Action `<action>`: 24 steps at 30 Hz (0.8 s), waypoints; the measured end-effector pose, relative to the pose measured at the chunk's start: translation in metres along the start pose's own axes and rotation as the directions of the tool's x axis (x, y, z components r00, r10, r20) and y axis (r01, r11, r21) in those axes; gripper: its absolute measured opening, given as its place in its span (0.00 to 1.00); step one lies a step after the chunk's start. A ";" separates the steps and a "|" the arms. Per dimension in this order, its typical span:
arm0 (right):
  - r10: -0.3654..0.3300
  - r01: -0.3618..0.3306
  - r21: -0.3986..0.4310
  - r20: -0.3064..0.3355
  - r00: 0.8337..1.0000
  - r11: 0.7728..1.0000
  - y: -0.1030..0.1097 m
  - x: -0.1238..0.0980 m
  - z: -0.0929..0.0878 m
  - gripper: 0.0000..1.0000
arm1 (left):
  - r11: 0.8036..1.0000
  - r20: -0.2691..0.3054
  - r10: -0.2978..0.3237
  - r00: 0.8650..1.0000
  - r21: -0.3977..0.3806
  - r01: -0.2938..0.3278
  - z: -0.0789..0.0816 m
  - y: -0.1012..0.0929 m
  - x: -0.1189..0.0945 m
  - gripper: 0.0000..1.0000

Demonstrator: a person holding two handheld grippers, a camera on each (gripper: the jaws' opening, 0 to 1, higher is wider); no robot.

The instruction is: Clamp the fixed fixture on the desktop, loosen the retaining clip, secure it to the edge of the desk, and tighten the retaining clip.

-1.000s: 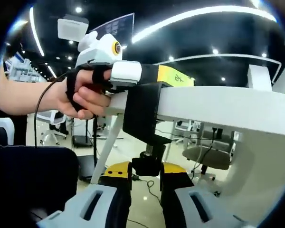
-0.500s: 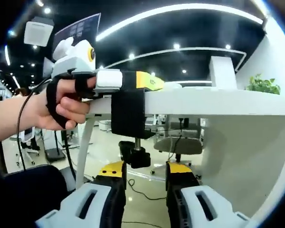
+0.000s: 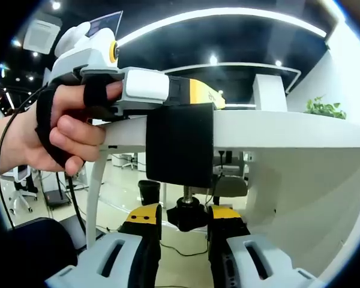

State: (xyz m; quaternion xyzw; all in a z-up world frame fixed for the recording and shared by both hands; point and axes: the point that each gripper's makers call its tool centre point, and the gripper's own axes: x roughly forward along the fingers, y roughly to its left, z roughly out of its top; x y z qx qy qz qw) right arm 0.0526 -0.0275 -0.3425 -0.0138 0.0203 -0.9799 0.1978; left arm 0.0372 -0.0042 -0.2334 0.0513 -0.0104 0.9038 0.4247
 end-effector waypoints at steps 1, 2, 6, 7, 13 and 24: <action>-0.001 0.001 -0.011 -0.003 1.000 1.000 -0.001 -0.001 0.000 0.24 | 1.000 0.000 -0.001 1.000 -0.001 0.001 0.000 0.000 0.000 0.01; 0.005 -0.005 -0.018 -0.005 1.000 1.000 -0.002 0.000 0.000 0.24 | 1.000 0.000 -0.001 1.000 -0.001 0.001 0.000 0.000 0.000 0.01; 0.069 -0.069 -0.018 -0.001 0.998 0.997 -0.002 0.001 -0.001 0.24 | 1.000 0.001 -0.002 1.000 0.000 0.002 0.000 0.000 0.000 0.01; 0.113 -0.113 -0.024 0.005 0.994 0.993 0.001 0.000 0.000 0.24 | 1.000 0.000 -0.002 1.000 -0.001 0.002 0.000 0.000 0.000 0.01; 0.314 -0.312 -0.060 0.028 0.949 0.948 0.004 0.001 0.000 0.24 | 1.000 0.001 -0.002 1.000 0.003 0.002 0.000 -0.001 0.000 0.01; 0.404 -0.404 -0.023 0.063 0.913 0.915 0.007 -0.004 0.003 0.23 | 1.000 0.005 -0.003 1.000 0.009 0.003 0.000 0.000 0.001 0.01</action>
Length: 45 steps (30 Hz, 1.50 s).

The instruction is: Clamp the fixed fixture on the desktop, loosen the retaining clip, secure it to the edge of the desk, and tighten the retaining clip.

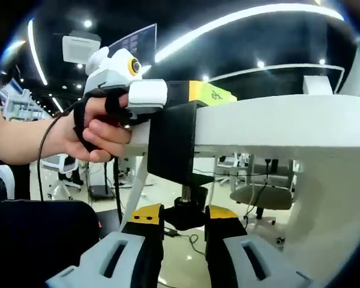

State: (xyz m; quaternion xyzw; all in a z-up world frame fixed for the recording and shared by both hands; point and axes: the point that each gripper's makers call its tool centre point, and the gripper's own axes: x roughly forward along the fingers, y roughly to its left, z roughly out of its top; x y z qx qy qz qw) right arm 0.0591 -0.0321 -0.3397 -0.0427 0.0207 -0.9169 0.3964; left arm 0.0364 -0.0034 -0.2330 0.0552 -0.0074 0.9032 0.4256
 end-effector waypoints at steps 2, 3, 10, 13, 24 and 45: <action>-0.069 0.069 -0.061 0.002 0.998 0.996 -0.006 -0.011 0.006 0.24 | 1.000 0.001 0.000 1.000 0.002 0.000 0.000 0.000 0.000 0.01; -0.108 0.109 -0.069 0.028 0.994 0.992 -0.009 -0.019 0.012 0.26 | 1.000 0.002 0.000 1.000 0.003 0.000 0.000 0.000 0.000 0.01; -0.269 0.268 0.045 0.030 0.963 0.962 -0.022 -0.032 0.011 0.39 | 1.000 0.009 -0.003 1.000 0.014 0.003 0.001 0.000 0.000 0.01; -0.284 0.284 0.016 -0.003 0.959 0.959 -0.010 -0.018 -0.001 0.39 | 1.000 0.010 -0.003 1.000 0.016 0.003 0.001 0.000 0.000 0.01; -0.331 0.335 0.118 -0.048 0.942 0.935 -0.008 0.002 -0.012 0.27 | 1.000 0.008 -0.006 1.000 0.012 0.006 0.001 -0.001 -0.001 0.01; 0.030 -0.031 0.033 0.012 0.999 0.999 -0.007 0.017 -0.009 0.26 | 1.000 0.017 -0.008 1.000 0.021 0.008 0.002 -0.002 -0.001 0.01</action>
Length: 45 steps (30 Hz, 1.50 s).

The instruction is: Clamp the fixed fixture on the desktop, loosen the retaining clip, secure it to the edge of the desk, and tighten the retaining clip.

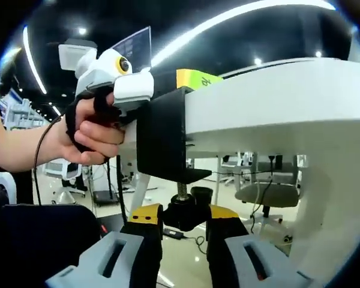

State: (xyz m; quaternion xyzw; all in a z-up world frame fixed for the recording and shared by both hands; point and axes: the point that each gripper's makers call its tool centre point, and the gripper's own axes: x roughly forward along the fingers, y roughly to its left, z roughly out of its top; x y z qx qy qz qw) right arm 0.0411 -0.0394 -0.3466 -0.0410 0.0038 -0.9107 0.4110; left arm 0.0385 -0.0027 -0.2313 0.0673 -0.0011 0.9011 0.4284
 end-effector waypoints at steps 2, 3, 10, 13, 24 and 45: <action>0.004 -0.004 0.010 -0.002 1.000 1.000 0.001 0.000 0.000 0.26 | 1.000 -0.002 0.000 1.000 -0.002 0.000 0.000 0.000 0.000 0.01; 0.000 0.000 0.014 -0.008 1.000 1.000 0.002 -0.001 0.000 0.26 | 1.000 -0.006 0.001 1.000 -0.006 -0.001 -0.001 0.000 0.000 0.01; -0.290 0.286 -0.054 -0.085 0.953 0.957 0.005 -0.060 0.006 0.34 | 1.000 -0.010 -0.001 1.000 -0.012 0.001 -0.001 0.000 0.000 0.01; -0.316 0.312 -0.059 -0.078 0.945 0.948 0.015 -0.070 0.007 0.34 | 1.000 -0.008 -0.002 1.000 -0.008 0.001 -0.001 0.000 0.000 0.01; -0.357 0.354 -0.063 -0.050 0.933 0.933 0.016 -0.018 0.008 0.30 | 1.000 -0.016 -0.003 1.000 -0.022 0.003 -0.002 0.000 0.000 0.01; -0.082 0.080 -0.057 -0.028 0.996 0.995 0.009 -0.011 0.009 0.23 | 1.000 -0.010 -0.007 1.000 -0.019 0.006 -0.001 0.000 0.000 0.01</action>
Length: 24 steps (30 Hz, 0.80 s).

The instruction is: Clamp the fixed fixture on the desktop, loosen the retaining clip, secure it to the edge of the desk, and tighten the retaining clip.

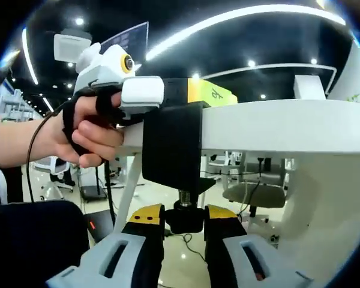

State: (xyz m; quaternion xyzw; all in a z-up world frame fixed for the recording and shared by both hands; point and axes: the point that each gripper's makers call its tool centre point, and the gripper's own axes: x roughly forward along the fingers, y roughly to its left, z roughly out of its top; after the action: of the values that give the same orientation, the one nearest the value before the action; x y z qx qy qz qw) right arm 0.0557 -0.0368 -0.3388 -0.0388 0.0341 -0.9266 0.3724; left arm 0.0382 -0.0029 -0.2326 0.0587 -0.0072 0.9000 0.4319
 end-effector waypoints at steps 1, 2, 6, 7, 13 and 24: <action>0.004 -0.004 -0.002 0.000 1.000 1.000 0.000 0.001 0.000 0.23 | 1.000 0.003 0.000 1.000 -0.001 0.000 0.000 0.000 0.000 0.01; 0.002 -0.002 -0.008 -0.003 1.000 1.000 0.000 0.002 0.000 0.23 | 1.000 0.004 0.000 1.000 -0.003 0.000 0.000 0.000 0.000 0.01; -0.014 0.014 0.000 -0.005 1.000 1.000 0.003 0.002 -0.001 0.24 | 1.000 -0.009 0.000 1.000 -0.011 0.000 -0.001 0.001 0.001 0.01; -0.041 0.041 0.003 0.001 0.999 0.999 0.003 0.000 -0.002 0.25 | 1.000 -0.011 0.001 1.000 -0.014 -0.001 -0.001 0.001 0.001 0.01; -0.157 0.158 0.066 -0.031 0.987 0.985 -0.009 -0.011 -0.019 0.31 | 1.000 -0.015 -0.001 1.000 -0.021 0.001 -0.002 0.000 0.001 0.01; -0.164 0.164 0.043 0.002 0.986 0.986 -0.004 -0.005 -0.010 0.30 | 0.999 -0.020 -0.013 1.000 -0.030 0.012 -0.002 -0.003 0.001 0.01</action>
State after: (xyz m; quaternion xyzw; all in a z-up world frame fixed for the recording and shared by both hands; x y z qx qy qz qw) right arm 0.0553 -0.0303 -0.3481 -0.0363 0.0098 -0.9545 0.2957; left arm 0.0395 -0.0006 -0.2350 0.0433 -0.0162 0.8976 0.4384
